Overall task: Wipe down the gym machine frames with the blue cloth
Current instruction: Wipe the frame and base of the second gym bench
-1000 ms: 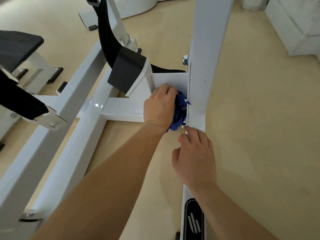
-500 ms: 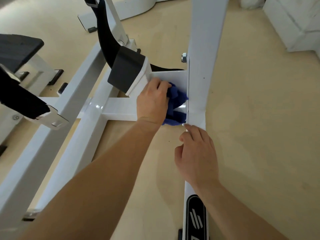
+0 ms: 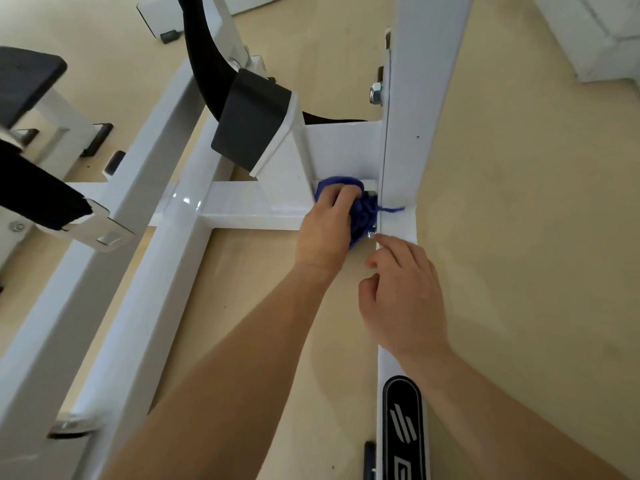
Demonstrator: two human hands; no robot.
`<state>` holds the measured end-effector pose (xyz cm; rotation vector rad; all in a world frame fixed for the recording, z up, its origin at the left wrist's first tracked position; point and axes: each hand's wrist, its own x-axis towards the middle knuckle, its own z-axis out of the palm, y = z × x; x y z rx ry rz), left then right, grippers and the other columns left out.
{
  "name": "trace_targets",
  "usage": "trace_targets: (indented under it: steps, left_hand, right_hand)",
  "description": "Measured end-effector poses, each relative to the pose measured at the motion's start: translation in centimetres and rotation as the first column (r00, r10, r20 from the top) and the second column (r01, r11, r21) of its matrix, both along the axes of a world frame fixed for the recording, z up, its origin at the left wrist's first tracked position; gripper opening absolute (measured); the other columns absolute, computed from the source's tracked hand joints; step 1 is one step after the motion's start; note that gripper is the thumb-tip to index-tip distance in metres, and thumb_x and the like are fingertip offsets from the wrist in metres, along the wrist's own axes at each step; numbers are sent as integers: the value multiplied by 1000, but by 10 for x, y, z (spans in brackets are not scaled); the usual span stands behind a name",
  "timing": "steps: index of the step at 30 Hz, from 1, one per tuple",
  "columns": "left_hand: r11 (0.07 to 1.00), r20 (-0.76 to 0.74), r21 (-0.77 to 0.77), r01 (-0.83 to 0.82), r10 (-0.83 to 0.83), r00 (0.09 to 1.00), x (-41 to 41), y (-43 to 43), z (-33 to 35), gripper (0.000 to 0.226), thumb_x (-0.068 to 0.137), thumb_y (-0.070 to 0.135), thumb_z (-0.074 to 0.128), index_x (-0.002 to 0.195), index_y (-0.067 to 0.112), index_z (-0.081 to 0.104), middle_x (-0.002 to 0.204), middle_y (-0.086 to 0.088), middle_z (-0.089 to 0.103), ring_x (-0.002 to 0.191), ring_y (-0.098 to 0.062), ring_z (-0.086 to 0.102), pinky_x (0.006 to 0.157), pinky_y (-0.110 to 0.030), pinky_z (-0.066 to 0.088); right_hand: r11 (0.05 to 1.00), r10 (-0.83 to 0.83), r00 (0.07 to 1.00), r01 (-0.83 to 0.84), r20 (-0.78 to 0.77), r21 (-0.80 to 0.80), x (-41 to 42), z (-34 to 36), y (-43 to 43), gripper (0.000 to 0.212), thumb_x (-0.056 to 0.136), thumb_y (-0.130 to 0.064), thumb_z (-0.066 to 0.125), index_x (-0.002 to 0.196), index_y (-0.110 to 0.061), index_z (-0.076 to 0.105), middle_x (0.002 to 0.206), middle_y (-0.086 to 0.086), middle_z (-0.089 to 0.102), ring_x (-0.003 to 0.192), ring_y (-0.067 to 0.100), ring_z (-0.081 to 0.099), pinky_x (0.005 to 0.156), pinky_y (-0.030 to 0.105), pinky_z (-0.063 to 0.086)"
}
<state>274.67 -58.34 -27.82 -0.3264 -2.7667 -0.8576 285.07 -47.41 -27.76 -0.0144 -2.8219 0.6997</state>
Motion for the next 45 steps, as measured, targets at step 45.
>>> trace_targets:
  steps: [45]
  left_hand:
    - [946,37,-249,208,-205,978,8,-72,-12,54,83,3,62,136,8,55,130,-8,61,101,-25,65,81,-35,55]
  right_hand:
    - [963,15,993,-47,119,265,-3,9,-4,23,78,-23,56,91,-10,71,135,10,50,119,34,44,92,47,39]
